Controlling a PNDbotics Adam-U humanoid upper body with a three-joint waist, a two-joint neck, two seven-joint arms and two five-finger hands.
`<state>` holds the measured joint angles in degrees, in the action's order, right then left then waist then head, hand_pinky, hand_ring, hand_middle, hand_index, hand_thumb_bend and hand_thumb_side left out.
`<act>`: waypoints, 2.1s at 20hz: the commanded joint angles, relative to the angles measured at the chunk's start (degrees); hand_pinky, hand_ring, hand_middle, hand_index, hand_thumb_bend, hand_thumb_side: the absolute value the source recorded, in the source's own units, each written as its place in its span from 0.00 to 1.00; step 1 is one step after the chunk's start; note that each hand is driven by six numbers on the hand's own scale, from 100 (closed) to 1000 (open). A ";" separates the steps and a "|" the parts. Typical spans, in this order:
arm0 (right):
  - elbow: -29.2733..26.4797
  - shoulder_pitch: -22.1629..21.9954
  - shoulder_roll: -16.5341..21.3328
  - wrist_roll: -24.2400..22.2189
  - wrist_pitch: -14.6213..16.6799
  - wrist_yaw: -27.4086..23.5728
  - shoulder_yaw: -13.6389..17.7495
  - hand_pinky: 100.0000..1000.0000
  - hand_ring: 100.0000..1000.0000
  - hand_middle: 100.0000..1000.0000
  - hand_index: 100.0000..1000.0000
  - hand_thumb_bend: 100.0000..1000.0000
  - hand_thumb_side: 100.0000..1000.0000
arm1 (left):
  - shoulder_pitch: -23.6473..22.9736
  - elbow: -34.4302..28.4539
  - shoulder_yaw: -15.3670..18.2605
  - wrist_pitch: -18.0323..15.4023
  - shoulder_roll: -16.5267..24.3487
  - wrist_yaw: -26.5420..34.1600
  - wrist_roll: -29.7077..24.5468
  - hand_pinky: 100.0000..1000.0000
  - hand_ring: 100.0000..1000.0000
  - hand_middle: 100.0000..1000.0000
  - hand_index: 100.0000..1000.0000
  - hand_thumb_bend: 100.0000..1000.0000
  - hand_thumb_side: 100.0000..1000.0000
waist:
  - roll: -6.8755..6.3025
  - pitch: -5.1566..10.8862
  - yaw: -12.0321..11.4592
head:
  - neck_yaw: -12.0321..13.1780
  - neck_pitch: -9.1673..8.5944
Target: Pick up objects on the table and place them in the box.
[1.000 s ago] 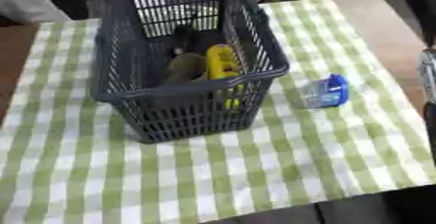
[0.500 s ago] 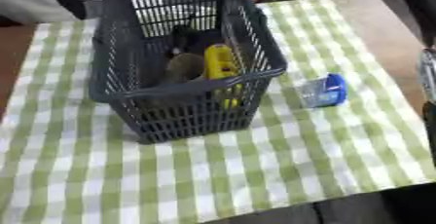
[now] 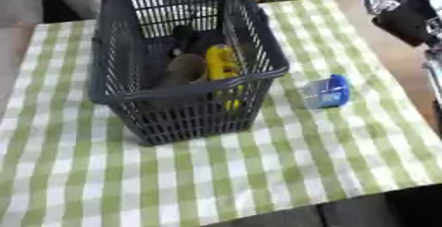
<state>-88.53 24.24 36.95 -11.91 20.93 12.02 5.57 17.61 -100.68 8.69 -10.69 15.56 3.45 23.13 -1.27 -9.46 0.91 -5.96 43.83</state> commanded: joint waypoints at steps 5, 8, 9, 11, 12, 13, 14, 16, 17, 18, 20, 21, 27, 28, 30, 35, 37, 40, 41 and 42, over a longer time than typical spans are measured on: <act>10.28 3.16 5.39 -0.16 8.27 11.27 -4.27 0.67 0.70 0.67 0.83 0.05 0.43 | 0.52 -0.69 -0.16 -0.10 1.37 -0.21 -0.39 0.42 0.65 0.63 0.74 0.48 0.63 | 1.41 1.00 -0.53 | -0.45 0.28; 14.49 4.17 5.63 1.09 10.63 14.45 -5.91 0.69 0.72 0.69 0.84 0.10 0.45 | 0.51 -0.69 -0.21 -0.09 1.44 -0.20 -0.45 0.42 0.65 0.63 0.74 0.48 0.63 | 1.50 1.00 -0.79 | -0.51 0.28; 16.02 4.46 5.76 1.28 11.31 15.41 -6.54 0.70 0.73 0.70 0.85 0.12 0.46 | 0.51 -0.69 -0.22 -0.08 1.45 -0.19 -0.47 0.42 0.65 0.63 0.74 0.48 0.63 | 1.54 0.98 -0.91 | -0.57 0.28; 18.94 5.01 5.98 1.48 12.67 17.02 -7.52 0.71 0.75 0.71 0.86 0.16 0.49 | 0.50 -0.68 -0.25 -0.07 1.46 -0.17 -0.50 0.42 0.65 0.63 0.74 0.48 0.63 | 1.60 0.94 -1.06 | -0.60 0.28; 20.31 5.30 6.07 1.41 13.36 17.68 -7.88 0.71 0.75 0.71 0.86 0.16 0.49 | 0.49 -0.68 -0.26 -0.06 1.47 -0.17 -0.51 0.42 0.65 0.63 0.74 0.48 0.63 | 1.62 0.93 -1.11 | -0.58 0.28; 21.70 5.56 6.24 1.07 14.02 18.47 -8.31 0.74 0.77 0.73 0.87 0.19 0.51 | 0.49 -0.68 -0.29 -0.06 1.46 -0.16 -0.54 0.42 0.65 0.63 0.74 0.48 0.63 | 1.66 0.87 -1.16 | -0.60 0.28; 22.92 5.86 6.31 0.78 14.68 19.15 -8.55 0.74 0.77 0.73 0.87 0.19 0.51 | 0.48 -0.68 -0.32 -0.06 1.45 -0.15 -0.56 0.42 0.65 0.63 0.74 0.48 0.63 | 1.67 0.84 -1.17 | -0.60 0.28; 25.27 6.50 6.58 -0.02 15.94 20.83 -9.11 0.76 0.80 0.76 0.89 0.27 0.54 | 0.47 -0.65 -0.36 -0.04 1.43 -0.12 -0.62 0.42 0.65 0.63 0.74 0.48 0.63 | 1.74 0.78 -1.21 | -0.60 0.28; 26.47 6.79 6.74 -0.54 16.60 21.86 -9.45 0.82 0.84 0.79 0.91 0.36 0.57 | 0.49 -0.65 -0.38 -0.04 1.43 -0.11 -0.64 0.42 0.65 0.63 0.74 0.48 0.63 | 1.77 0.75 -1.24 | -0.61 0.28; 27.69 7.14 6.79 -1.09 17.30 22.92 -9.69 0.82 0.84 0.79 0.91 0.36 0.57 | 0.50 -0.65 -0.40 -0.04 1.42 -0.10 -0.67 0.42 0.65 0.63 0.74 0.48 0.63 | 1.79 0.73 -1.24 | -0.61 0.28; 29.97 7.62 6.88 -2.40 18.56 24.92 -10.10 0.87 0.89 0.83 0.94 0.41 0.54 | 0.48 -0.63 -0.41 -0.02 1.42 -0.12 -0.71 0.41 0.65 0.63 0.74 0.48 0.63 | 1.81 0.68 -1.29 | -0.60 0.28; 31.05 7.79 6.92 -3.16 19.06 25.85 -10.19 0.92 0.94 0.88 0.96 0.41 0.51 | 0.48 -0.63 -0.41 -0.01 1.43 -0.12 -0.72 0.41 0.65 0.63 0.74 0.48 0.63 | 1.80 0.66 -1.31 | -0.61 0.28; 36.13 8.77 7.33 -8.16 20.58 30.35 -10.44 0.98 1.00 0.95 0.99 0.42 0.54 | 0.45 -0.63 -0.45 0.02 1.48 -0.08 -0.78 0.41 0.65 0.63 0.74 0.48 0.63 | 1.70 0.66 -1.36 | -0.62 0.28; 36.85 8.99 7.38 -8.94 20.73 31.01 -10.60 0.98 1.00 0.95 0.99 0.42 0.54 | 0.45 -0.62 -0.48 0.03 1.47 -0.07 -0.82 0.41 0.65 0.63 0.74 0.48 0.63 | 1.70 0.67 -1.37 | -0.65 0.28; 37.93 9.42 7.45 -10.09 21.08 32.10 -10.78 0.99 1.00 0.96 1.00 0.42 0.55 | 0.43 -0.62 -0.50 0.04 1.49 -0.07 -0.88 0.41 0.65 0.63 0.74 0.48 0.63 | 1.68 0.71 -1.34 | -0.60 0.28; 39.33 9.98 7.48 -11.10 21.61 33.57 -10.93 0.98 1.00 0.96 1.00 0.42 0.56 | 0.38 -0.61 -0.51 0.05 1.54 -0.03 -0.92 0.41 0.65 0.62 0.74 0.48 0.63 | 1.61 0.81 -1.33 | -0.59 0.28; 39.73 10.27 7.30 -11.27 21.79 34.01 -11.05 0.98 1.00 0.95 1.00 0.42 0.56 | 0.38 -0.59 -0.53 0.07 1.53 0.00 -0.94 0.41 0.65 0.62 0.74 0.48 0.63 | 1.56 0.83 -1.32 | -0.60 0.28; 40.83 11.07 6.80 -11.60 22.05 34.97 -11.36 0.97 1.00 0.95 0.99 0.42 0.56 | 0.42 -0.58 -0.61 0.08 1.52 0.05 -1.04 0.41 0.65 0.62 0.74 0.48 0.63 | 1.46 0.90 -1.29 | -0.66 0.28; 41.31 11.39 6.61 -11.66 22.16 35.37 -11.43 0.97 1.00 0.95 1.00 0.42 0.56 | 0.43 -0.58 -0.61 0.09 1.53 0.05 -1.05 0.41 0.65 0.62 0.74 0.48 0.63 | 1.44 0.93 -1.27 | -0.67 0.28; 41.78 11.76 6.31 -11.69 22.29 35.80 -11.51 0.97 1.00 0.95 0.99 0.42 0.56 | 0.43 -0.58 -0.61 0.09 1.53 0.06 -1.07 0.41 0.65 0.62 0.74 0.48 0.63 | 1.41 0.97 -1.27 | -0.72 0.28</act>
<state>-46.95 34.89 41.63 -22.08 41.70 47.04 -6.07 17.59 -100.64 8.00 -10.56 15.58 3.45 22.21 -0.51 -9.46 -0.39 -6.60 43.84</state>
